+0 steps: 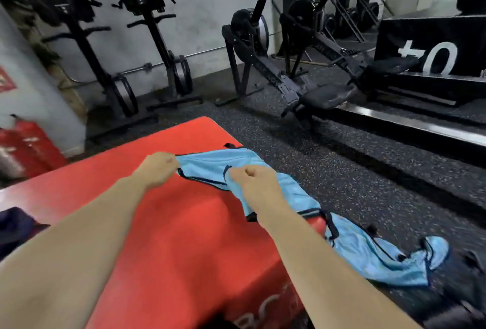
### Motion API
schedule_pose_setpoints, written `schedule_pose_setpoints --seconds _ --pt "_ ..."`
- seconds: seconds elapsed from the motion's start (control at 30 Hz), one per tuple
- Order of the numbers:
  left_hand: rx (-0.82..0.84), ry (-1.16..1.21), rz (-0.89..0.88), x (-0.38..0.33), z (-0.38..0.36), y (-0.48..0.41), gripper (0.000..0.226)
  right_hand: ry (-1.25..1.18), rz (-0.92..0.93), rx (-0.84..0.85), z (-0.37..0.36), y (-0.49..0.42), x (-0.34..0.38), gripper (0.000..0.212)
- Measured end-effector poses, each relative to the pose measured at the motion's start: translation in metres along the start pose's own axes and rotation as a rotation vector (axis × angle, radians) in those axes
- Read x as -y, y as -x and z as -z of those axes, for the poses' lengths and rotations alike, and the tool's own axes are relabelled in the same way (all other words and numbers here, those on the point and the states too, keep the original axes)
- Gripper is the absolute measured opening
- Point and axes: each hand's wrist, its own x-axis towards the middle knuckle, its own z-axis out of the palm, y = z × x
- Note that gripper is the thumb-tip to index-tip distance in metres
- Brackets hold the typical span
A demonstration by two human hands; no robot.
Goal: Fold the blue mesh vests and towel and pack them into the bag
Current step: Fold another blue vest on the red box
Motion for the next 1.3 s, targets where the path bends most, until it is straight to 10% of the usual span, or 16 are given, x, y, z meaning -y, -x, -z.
schedule_pose_setpoints --seconds 0.5,0.73,1.07,1.3 --pt "0.226 -0.223 0.101 0.142 -0.057 0.015 0.027 0.105 -0.304 0.175 -0.142 0.033 -0.074 0.017" --pt "0.263 -0.323 0.188 0.213 -0.046 0.049 0.032 0.499 -0.146 0.254 -0.194 0.066 -0.085 0.029" --pt "0.075 -0.003 0.023 0.163 -0.038 0.087 0.035 0.888 0.163 0.302 -0.228 0.110 -0.097 0.024" --pt "0.243 0.062 -0.161 0.093 -0.060 0.105 0.042 0.723 0.104 0.604 -0.196 0.093 -0.097 0.029"
